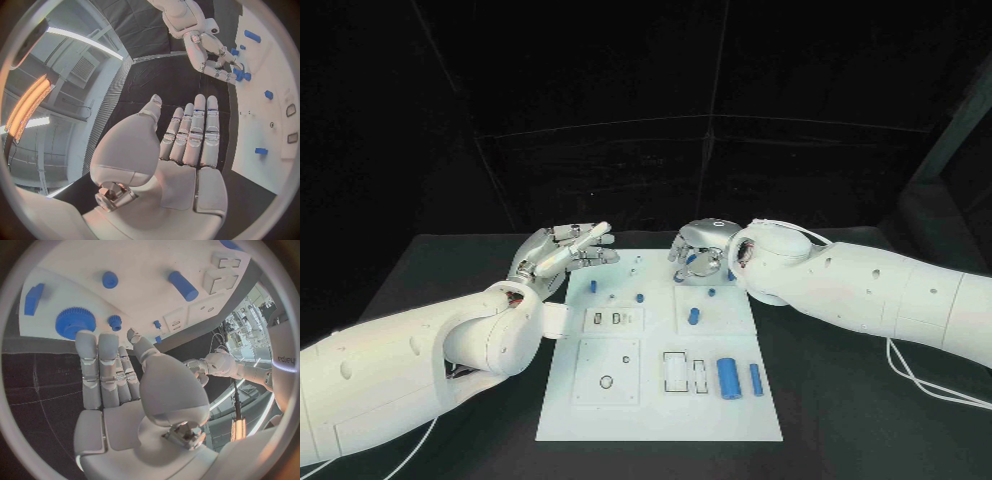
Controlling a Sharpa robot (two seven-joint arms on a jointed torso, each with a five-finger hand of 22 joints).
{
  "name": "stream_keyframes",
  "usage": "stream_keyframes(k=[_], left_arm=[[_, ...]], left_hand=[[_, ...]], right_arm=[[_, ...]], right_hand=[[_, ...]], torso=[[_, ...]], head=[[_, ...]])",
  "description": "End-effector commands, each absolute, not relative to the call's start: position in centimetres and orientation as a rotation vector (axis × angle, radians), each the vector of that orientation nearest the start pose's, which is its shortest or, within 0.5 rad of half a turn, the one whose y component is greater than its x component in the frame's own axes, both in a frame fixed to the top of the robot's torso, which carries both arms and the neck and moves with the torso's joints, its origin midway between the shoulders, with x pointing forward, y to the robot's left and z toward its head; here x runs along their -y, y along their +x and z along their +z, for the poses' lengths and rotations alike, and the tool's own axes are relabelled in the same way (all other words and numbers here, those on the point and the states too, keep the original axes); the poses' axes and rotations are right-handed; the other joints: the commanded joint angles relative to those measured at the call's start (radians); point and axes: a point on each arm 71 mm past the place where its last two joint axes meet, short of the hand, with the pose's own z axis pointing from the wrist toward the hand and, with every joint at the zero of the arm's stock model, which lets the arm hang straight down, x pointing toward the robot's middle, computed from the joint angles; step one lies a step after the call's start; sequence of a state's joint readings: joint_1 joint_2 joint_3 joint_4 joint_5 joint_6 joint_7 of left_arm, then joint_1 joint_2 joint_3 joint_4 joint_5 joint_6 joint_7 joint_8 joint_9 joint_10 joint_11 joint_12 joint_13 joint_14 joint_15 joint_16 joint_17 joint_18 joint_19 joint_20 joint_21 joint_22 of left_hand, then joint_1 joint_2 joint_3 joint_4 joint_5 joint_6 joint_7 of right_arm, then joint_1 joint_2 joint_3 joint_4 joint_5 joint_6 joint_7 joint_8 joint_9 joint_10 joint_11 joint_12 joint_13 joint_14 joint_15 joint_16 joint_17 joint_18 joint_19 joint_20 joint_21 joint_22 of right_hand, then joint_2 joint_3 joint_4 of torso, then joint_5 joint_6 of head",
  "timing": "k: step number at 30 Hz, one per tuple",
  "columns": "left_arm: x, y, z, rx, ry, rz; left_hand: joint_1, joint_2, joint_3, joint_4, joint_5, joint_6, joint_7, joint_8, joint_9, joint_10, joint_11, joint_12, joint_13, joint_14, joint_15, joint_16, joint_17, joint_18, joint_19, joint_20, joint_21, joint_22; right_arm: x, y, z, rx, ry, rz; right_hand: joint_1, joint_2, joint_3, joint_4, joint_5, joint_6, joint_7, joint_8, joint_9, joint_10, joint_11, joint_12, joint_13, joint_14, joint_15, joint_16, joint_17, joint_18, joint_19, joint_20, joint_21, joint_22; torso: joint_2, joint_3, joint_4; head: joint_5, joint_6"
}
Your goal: Assemble the parts on the task board
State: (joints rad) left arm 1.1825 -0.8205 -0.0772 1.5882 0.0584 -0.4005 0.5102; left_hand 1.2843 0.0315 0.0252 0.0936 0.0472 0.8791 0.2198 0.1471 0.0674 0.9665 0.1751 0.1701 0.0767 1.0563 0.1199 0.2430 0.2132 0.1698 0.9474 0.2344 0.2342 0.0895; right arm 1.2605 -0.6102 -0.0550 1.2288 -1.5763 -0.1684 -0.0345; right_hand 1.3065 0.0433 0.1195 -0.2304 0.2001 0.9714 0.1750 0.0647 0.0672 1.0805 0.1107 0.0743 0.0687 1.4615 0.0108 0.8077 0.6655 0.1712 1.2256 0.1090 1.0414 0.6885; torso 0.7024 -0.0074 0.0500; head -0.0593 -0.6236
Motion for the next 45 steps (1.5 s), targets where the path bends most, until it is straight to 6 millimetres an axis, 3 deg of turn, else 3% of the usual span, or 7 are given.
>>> stream_keyframes(k=[1,19,26,30,38,45], left_arm=[[-18.44,46.95,-18.74,-1.350,-1.148,-1.611],[-18.54,46.79,-18.58,-1.357,-1.155,-1.618],[-18.62,46.83,-18.59,-1.360,-1.158,-1.616],[-18.60,46.81,-18.54,-1.362,-1.157,-1.619],[-18.58,46.83,-18.54,-1.366,-1.158,-1.620],[-18.51,46.84,-18.56,-1.372,-1.159,-1.624]], left_hand=[[0.003,0.004,-0.001,-0.004,0.001,-0.002,0.007,-0.004,-0.002,-0.002,0.002,-0.005,-0.001,0.002,0.008,-0.004,0.001,0.012,0.007,0.003,-0.007,-0.002],[0.002,0.006,-0.002,-0.005,0.001,-0.004,0.008,-0.006,-0.001,-0.005,0.003,-0.008,-0.002,0.001,0.009,-0.007,0.002,0.012,0.008,0.003,-0.010,-0.004],[0.001,0.010,-0.002,-0.005,0.001,-0.004,0.009,-0.007,-0.001,-0.006,0.004,-0.010,-0.003,0.000,0.009,-0.008,0.004,0.012,0.008,0.004,-0.013,-0.005],[0.001,0.011,-0.002,-0.005,0.001,-0.004,0.009,-0.008,-0.001,-0.007,0.004,-0.010,-0.003,0.001,0.009,-0.009,0.004,0.012,0.009,0.004,-0.013,-0.006],[0.002,0.013,-0.002,-0.005,0.001,-0.005,0.009,-0.008,-0.001,-0.007,0.004,-0.011,-0.003,0.001,0.009,-0.009,0.005,0.012,0.009,0.004,-0.014,-0.006],[0.002,0.014,-0.002,-0.006,0.001,-0.005,0.009,-0.009,-0.001,-0.008,0.004,-0.011,-0.004,0.001,0.009,-0.010,0.005,0.012,0.010,0.004,-0.015,-0.007]], right_arm=[[15.89,54.15,-18.40,-1.736,-0.400,0.522],[16.15,54.45,-18.75,-1.768,-0.405,0.496],[16.11,54.45,-18.73,-1.765,-0.410,0.497],[16.07,54.46,-18.72,-1.762,-0.412,0.495],[16.04,54.66,-18.65,-1.745,-0.411,0.483],[15.78,54.77,-18.64,-1.739,-0.410,0.479]], right_hand=[[-0.001,-0.006,0.008,0.001,-0.003,0.008,0.002,0.005,0.001,-0.008,0.000,0.005,-0.001,-0.003,0.005,0.011,0.009,-0.021,-0.005,-0.001,0.010,0.008],[-0.007,0.004,0.074,0.017,0.003,0.056,-0.006,0.007,0.002,0.025,-0.008,0.016,-0.002,0.004,0.000,0.109,0.104,-0.039,0.030,-0.001,0.124,0.152],[-0.008,0.009,0.109,0.025,0.001,0.081,-0.013,0.010,0.003,0.051,-0.015,0.019,-0.002,0.010,-0.006,0.153,0.148,-0.048,0.049,-0.003,0.167,0.212],[-0.004,0.013,0.149,0.030,-0.046,0.093,-0.015,0.008,0.002,0.066,-0.018,0.015,-0.002,0.013,-0.009,0.183,0.173,-0.054,0.061,-0.005,0.198,0.252],[0.001,0.002,0.206,0.035,-0.055,0.101,-0.014,0.004,0.001,0.078,-0.019,0.006,-0.002,0.008,-0.009,0.200,0.183,-0.055,0.057,-0.004,0.215,0.268],[0.001,-0.008,0.221,0.035,-0.057,0.101,-0.013,0.003,0.001,0.080,-0.018,0.003,-0.002,0.007,-0.009,0.206,0.187,-0.056,0.056,-0.004,0.220,0.273]], torso=[[0.007,-0.0006,0.0033],[0.025,0.0018,0.0049],[0.026,0.0018,0.0058],[0.028,0.0014,0.0072],[0.028,0.0021,0.0071],[0.029,0.0019,0.0069]], head=[[-0.003,0.000],[-0.006,-0.005],[-0.005,-0.006],[-0.006,-0.005],[-0.004,-0.008],[-0.004,-0.006]])
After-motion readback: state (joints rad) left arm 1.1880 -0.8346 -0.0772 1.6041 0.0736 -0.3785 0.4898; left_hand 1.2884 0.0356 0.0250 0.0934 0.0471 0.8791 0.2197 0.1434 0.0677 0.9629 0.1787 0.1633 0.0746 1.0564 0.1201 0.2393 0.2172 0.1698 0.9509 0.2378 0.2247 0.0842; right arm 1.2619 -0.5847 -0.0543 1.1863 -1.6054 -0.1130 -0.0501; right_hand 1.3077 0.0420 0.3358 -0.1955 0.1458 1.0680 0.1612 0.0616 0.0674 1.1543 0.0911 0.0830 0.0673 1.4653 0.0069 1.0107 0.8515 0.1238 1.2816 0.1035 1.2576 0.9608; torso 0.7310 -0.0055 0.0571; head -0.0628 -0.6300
